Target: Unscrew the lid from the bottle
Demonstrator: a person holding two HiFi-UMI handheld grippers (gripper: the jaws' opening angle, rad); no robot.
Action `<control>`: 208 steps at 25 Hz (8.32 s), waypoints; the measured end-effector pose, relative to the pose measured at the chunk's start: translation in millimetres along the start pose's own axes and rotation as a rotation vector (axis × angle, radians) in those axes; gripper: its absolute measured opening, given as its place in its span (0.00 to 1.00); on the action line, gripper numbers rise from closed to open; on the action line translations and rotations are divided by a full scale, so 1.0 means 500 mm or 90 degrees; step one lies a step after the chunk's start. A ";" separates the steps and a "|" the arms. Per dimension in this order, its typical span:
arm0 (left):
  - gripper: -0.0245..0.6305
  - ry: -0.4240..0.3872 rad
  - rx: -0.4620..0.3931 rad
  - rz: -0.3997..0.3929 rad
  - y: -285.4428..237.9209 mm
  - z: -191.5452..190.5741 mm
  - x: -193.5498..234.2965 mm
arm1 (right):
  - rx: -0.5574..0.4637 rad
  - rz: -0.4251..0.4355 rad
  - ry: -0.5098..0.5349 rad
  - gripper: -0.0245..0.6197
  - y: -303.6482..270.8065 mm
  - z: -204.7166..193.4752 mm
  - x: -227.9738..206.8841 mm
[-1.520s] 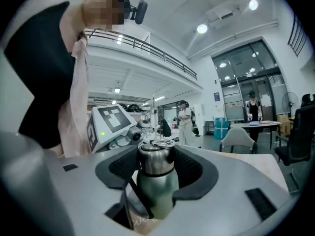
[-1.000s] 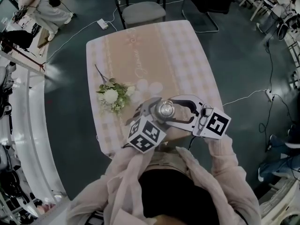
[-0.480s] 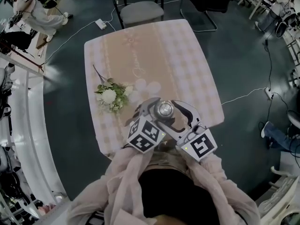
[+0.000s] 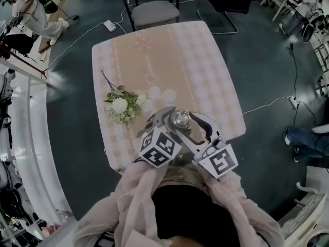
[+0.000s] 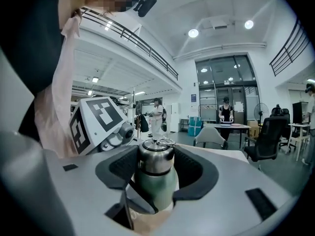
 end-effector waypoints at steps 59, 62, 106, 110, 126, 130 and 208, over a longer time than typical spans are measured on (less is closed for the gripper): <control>0.65 -0.045 0.003 -0.010 -0.003 0.020 -0.048 | 0.052 0.002 -0.063 0.41 0.059 -0.008 0.005; 0.65 -0.046 0.000 -0.015 -0.001 0.019 -0.048 | 0.053 0.032 -0.045 0.41 0.058 -0.007 0.002; 0.65 -0.005 0.012 -0.004 -0.006 -0.003 -0.052 | 0.006 0.032 0.033 0.47 0.060 -0.004 0.006; 0.65 -0.004 0.020 0.009 -0.007 -0.005 -0.046 | 0.011 -0.030 0.012 0.46 0.057 -0.011 0.013; 0.65 -0.026 0.027 0.004 -0.004 -0.016 -0.051 | -0.011 0.033 0.034 0.40 0.057 -0.019 0.022; 0.65 -0.027 0.026 -0.002 -0.004 -0.017 -0.050 | -0.001 0.098 0.043 0.40 0.053 -0.020 0.012; 0.65 -0.013 -0.006 -0.012 0.010 0.007 -0.066 | -0.004 0.185 0.007 0.41 0.061 0.006 -0.014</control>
Point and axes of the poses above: the fingertips, and each gripper's own axes: y backward along the fingers, x to its left, z out of its top, the point moved 7 cm from there along y, backward along the fingers, and after that the axes turned 2 degrees about -z, right-handed, at the moved point
